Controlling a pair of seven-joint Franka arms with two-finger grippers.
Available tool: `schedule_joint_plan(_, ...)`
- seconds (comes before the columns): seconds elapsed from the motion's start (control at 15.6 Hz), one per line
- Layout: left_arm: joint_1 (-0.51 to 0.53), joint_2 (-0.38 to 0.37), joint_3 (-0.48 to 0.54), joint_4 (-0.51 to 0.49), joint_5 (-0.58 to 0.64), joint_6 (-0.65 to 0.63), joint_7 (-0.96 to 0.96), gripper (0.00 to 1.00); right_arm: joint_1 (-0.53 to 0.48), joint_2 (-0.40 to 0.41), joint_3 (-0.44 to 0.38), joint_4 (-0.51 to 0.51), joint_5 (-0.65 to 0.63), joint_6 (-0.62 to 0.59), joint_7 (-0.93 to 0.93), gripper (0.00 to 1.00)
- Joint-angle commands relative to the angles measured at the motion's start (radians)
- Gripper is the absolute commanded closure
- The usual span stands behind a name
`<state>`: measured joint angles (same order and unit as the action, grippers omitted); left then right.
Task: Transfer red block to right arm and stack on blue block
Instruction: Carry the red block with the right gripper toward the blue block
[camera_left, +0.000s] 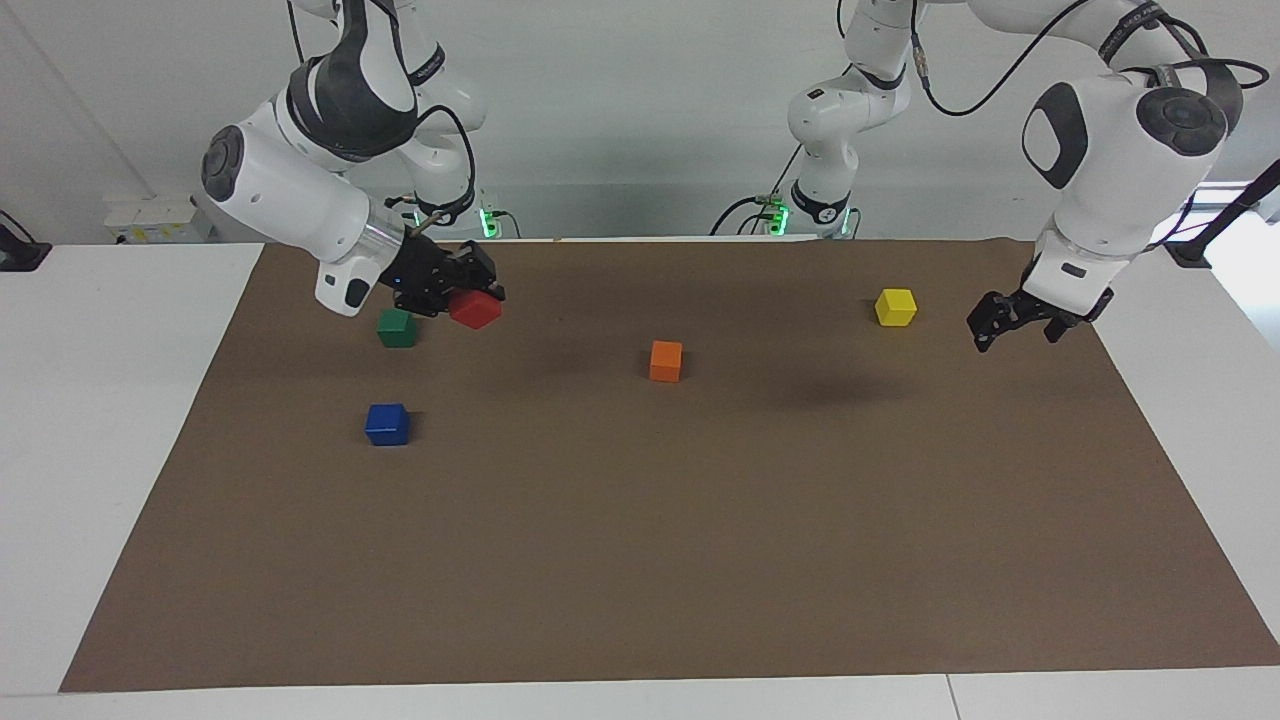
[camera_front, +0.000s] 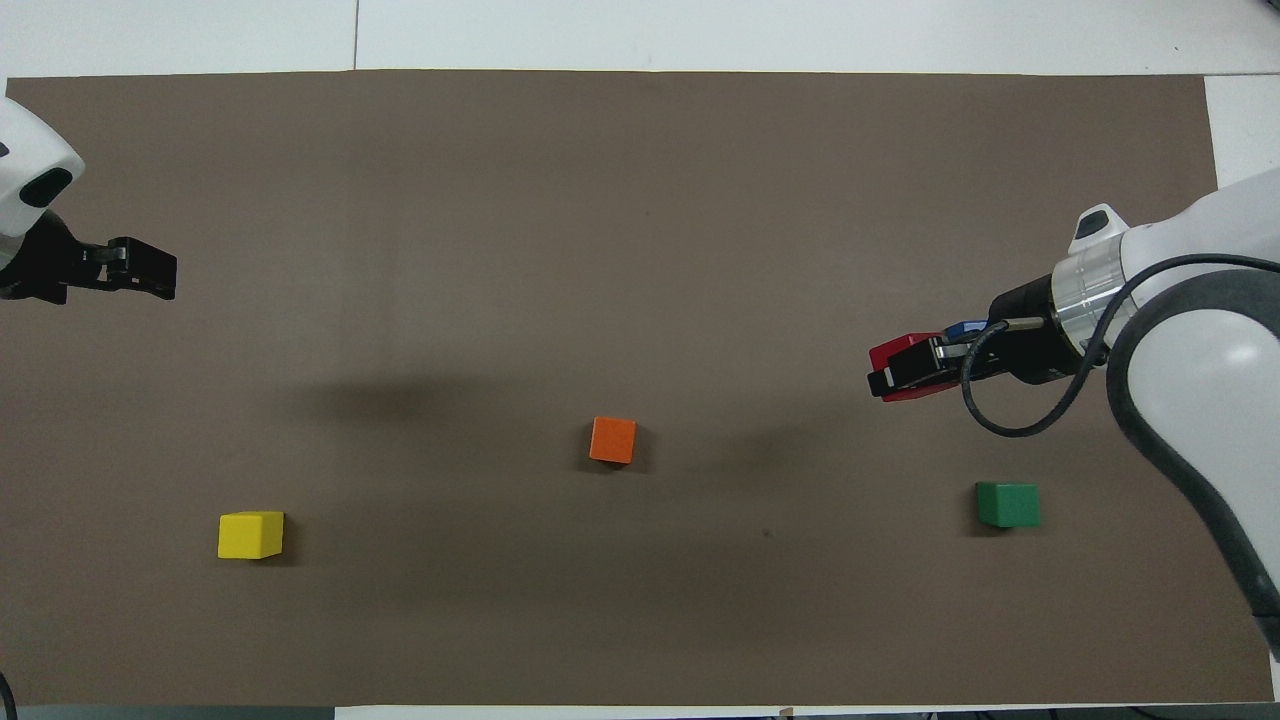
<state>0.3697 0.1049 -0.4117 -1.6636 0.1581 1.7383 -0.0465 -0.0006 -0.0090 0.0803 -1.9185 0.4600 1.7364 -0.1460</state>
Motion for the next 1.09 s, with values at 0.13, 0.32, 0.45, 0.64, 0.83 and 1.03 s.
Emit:
schedule_joint_plan(0.13, -0.008, -0.028, 0.01, -0.047, 0.015, 0.01, 0.019, 0.0, 0.011, 0.017, 0.009, -0.028, -0.321, 0.096, 0.172, 1.0)
schedule_joint_plan(0.32, -0.003, -0.034, 0.01, -0.058, 0.015, 0.013, 0.02, 0.0, 0.001, 0.026, 0.007, -0.08, -0.44, 0.191, 0.181, 1.0)
schedule_joint_plan(0.45, 0.005, -0.028, 0.008, -0.05, -0.006, 0.038, 0.027, 0.0, -0.007, 0.05, 0.006, -0.109, -0.513, 0.282, 0.201, 1.0)
schedule_joint_plan(0.64, -0.009, -0.021, 0.008, -0.03, -0.078, 0.027, 0.023, 0.0, -0.028, 0.081, 0.007, -0.146, -0.555, 0.352, 0.272, 1.0)
schedule_joint_plan(0.83, -0.075, -0.025, 0.028, -0.015, -0.088, -0.006, 0.022, 0.0, -0.042, 0.078, 0.006, -0.23, -0.592, 0.5, 0.299, 1.0)
schedule_joint_plan(1.03, -0.245, -0.042, 0.195, -0.019, -0.088, -0.008, 0.02, 0.0, -0.052, 0.084, 0.006, -0.254, -0.593, 0.563, 0.298, 1.0)
